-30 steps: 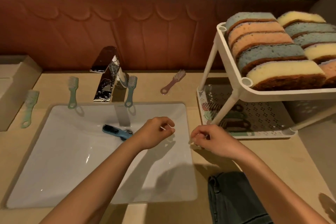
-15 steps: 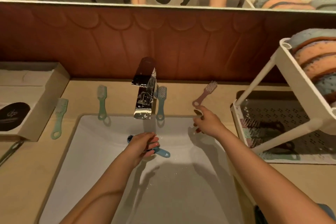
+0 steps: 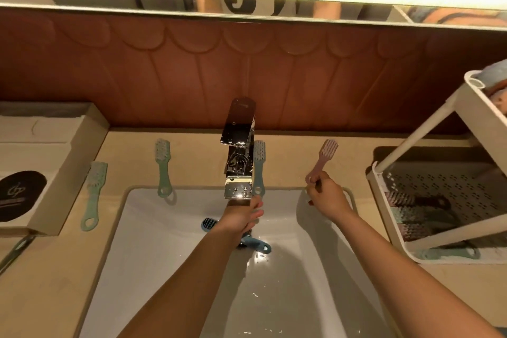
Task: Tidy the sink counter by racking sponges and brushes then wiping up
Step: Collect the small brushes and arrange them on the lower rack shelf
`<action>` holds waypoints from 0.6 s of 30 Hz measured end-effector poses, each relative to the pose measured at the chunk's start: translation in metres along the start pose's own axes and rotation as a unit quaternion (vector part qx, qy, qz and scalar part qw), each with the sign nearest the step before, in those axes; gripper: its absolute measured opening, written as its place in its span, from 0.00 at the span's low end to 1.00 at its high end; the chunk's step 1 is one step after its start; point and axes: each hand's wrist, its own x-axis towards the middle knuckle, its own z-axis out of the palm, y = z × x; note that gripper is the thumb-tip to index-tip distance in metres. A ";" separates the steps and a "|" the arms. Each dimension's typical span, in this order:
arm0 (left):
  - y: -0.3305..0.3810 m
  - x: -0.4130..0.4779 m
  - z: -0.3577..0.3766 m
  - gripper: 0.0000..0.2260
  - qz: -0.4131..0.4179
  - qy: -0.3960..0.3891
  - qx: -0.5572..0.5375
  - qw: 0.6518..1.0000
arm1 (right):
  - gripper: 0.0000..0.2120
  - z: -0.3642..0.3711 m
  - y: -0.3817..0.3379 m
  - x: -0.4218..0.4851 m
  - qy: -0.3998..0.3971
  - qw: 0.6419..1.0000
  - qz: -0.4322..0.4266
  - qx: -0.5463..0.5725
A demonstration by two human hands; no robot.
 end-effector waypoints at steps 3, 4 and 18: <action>0.000 0.003 0.001 0.08 0.007 0.005 -0.028 1.000 | 0.03 0.003 0.003 -0.005 0.030 0.998 0.003 0.055; 0.001 0.003 0.002 0.08 0.003 0.006 -0.034 0.999 | 0.02 0.002 0.004 -0.008 0.053 0.996 0.003 0.072; 0.009 -0.008 0.020 0.11 -0.011 0.017 -0.068 0.997 | 0.04 -0.016 0.001 -0.038 0.290 0.934 -0.061 0.201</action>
